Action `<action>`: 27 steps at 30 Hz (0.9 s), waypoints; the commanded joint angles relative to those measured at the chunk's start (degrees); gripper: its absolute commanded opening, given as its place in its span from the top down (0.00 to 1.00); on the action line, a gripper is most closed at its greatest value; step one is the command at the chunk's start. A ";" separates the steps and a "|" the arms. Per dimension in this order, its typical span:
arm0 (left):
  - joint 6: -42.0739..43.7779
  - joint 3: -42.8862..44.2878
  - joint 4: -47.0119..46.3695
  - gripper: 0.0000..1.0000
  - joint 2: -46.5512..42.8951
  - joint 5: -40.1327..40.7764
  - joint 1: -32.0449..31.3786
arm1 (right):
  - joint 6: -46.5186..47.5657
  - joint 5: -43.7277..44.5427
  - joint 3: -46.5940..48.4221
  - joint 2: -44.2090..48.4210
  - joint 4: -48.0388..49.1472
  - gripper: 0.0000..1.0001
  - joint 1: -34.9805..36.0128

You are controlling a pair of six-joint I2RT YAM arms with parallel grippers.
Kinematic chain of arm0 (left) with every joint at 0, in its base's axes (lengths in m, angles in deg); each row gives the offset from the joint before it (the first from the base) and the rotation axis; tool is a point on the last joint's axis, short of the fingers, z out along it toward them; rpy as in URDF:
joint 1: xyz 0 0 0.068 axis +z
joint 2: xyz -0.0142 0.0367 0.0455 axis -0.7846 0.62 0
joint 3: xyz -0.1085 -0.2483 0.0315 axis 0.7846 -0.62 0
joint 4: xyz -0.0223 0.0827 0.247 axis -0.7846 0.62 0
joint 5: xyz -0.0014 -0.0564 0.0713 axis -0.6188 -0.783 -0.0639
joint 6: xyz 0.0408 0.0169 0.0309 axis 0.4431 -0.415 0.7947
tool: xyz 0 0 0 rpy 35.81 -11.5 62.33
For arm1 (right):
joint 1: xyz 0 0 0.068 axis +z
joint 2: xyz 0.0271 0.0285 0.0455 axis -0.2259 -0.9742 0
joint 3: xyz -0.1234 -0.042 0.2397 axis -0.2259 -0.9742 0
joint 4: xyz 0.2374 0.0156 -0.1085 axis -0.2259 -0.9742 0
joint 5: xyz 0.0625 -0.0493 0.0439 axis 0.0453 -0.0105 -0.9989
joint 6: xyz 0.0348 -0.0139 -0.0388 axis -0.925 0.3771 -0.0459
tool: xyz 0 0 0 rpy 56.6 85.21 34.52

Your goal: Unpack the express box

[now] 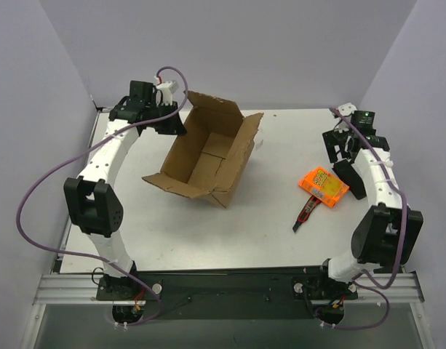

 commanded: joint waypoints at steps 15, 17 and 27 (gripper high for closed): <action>34.36 41.22 35.82 0.27 21.31 -1.23 -11.60 | -28.81 -8.29 7.19 14.79 -24.59 0.00 8.06; 32.51 40.87 33.70 0.05 20.25 -0.09 -11.34 | -28.54 -5.65 9.23 14.70 -27.94 0.00 8.15; 16.24 37.43 14.80 0.05 7.69 0.00 -4.14 | -23.10 -6.34 29.52 7.50 -38.92 0.00 8.15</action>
